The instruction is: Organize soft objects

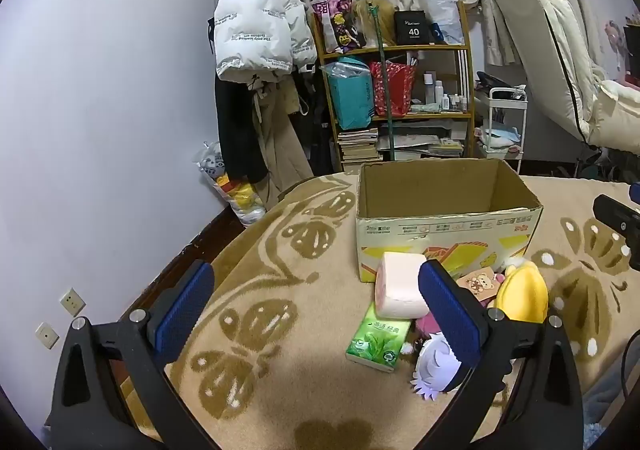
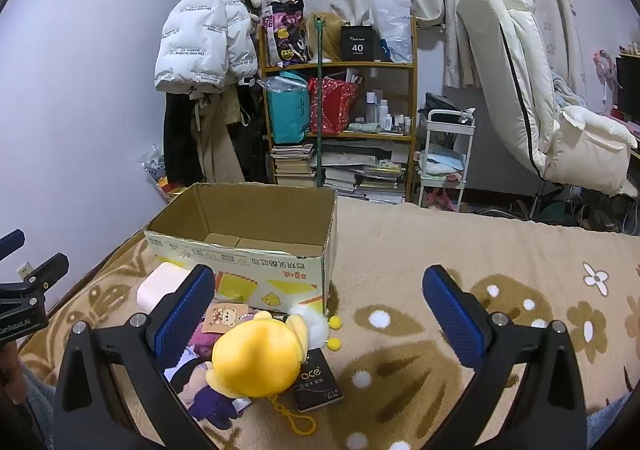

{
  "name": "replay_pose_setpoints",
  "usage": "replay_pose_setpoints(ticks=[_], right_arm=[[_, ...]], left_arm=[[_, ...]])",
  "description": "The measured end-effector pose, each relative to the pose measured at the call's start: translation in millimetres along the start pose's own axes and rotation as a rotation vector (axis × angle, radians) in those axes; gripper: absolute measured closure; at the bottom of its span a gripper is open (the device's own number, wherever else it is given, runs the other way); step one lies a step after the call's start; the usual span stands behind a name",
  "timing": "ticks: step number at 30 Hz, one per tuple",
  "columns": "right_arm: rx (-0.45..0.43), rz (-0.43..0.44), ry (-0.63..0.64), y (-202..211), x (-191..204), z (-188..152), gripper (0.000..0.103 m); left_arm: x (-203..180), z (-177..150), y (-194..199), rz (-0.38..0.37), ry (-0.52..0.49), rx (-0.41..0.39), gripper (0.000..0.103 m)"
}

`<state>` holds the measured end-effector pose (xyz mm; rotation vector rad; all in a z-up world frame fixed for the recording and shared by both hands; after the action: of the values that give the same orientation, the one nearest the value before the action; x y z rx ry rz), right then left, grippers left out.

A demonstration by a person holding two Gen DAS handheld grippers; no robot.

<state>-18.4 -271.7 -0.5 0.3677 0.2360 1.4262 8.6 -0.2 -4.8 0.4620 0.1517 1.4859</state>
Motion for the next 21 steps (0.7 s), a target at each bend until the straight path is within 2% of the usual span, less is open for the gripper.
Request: replay_pose_setpoints(ticks=[21], right_arm=[[0.007,-0.002,0.001,-3.2,-3.7,-3.6,0.000]], left_arm=[[2.4,0.8,1.3,0.007,-0.002,-0.004,0.002]])
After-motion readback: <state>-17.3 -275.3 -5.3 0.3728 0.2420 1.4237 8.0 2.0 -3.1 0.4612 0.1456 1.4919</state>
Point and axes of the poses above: each gripper's, at about its wrist camera, not at the fingertips, and y roughly against the way its jaws point, x to its left, z to its top, the point moved 1 cm from there along -y, roughly the way its jaws point, and after that the axes turned 6 degrees about -x, right-handed, at the moved point
